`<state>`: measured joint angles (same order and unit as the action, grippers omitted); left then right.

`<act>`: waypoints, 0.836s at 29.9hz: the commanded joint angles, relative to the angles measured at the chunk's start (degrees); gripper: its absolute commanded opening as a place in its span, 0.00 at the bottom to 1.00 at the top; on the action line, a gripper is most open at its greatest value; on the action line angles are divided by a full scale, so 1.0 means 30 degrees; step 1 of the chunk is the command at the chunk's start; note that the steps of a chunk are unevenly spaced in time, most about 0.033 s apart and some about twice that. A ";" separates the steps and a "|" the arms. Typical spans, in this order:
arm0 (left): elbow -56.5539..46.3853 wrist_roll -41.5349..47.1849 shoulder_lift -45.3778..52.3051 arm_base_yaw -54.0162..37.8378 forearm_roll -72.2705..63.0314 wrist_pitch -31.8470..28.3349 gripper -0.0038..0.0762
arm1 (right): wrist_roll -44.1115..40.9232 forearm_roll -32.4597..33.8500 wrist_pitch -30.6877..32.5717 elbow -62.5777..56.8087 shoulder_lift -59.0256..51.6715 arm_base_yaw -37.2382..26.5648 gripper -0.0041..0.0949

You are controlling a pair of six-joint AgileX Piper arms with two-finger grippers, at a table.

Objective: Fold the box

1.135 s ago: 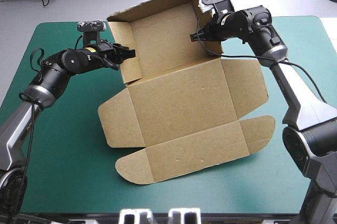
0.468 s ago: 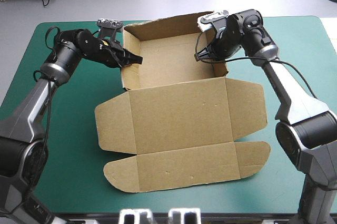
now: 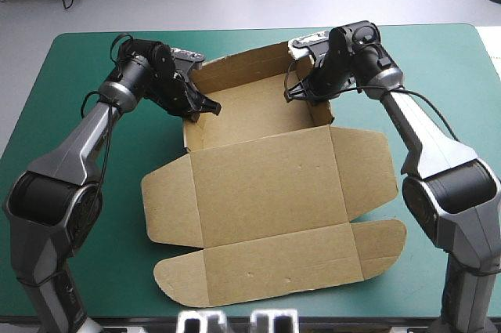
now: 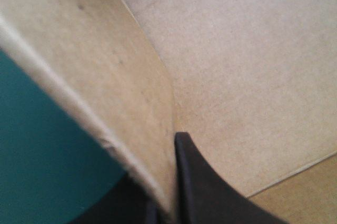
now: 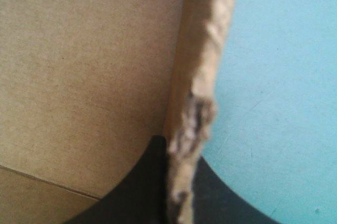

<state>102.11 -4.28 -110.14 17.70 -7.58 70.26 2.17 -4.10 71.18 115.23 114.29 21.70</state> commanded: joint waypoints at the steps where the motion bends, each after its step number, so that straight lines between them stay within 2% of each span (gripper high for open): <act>1: 0.0786 0.0030 0.0385 0.0561 -0.1524 0.1302 0.03 | 0.0229 -0.2230 0.0255 0.0649 -0.1109 0.0431 0.02; 5: 0.1041 0.1210 0.0289 0.0771 -0.0747 0.1302 0.03 | -0.0364 -0.2477 0.0255 0.0649 -0.0752 0.0431 0.02; 11: 0.2089 0.1426 0.0289 0.1535 0.1747 0.1302 0.03 | -0.0500 -0.2561 0.0283 0.0524 0.0056 0.0431 0.02; 18: 0.2086 0.1733 0.0123 0.1651 0.1829 0.1302 0.03 | -0.0217 -0.0634 0.0283 -0.0028 0.0231 0.0431 0.02; 25: 0.2086 0.1733 -0.0475 0.1651 0.1829 0.1302 0.03 | -0.0164 0.0106 0.0283 -0.0028 0.0231 0.0038 0.02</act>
<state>106.39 1.86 -113.96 21.58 0.00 71.84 -1.22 -1.65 70.81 113.64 118.62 21.82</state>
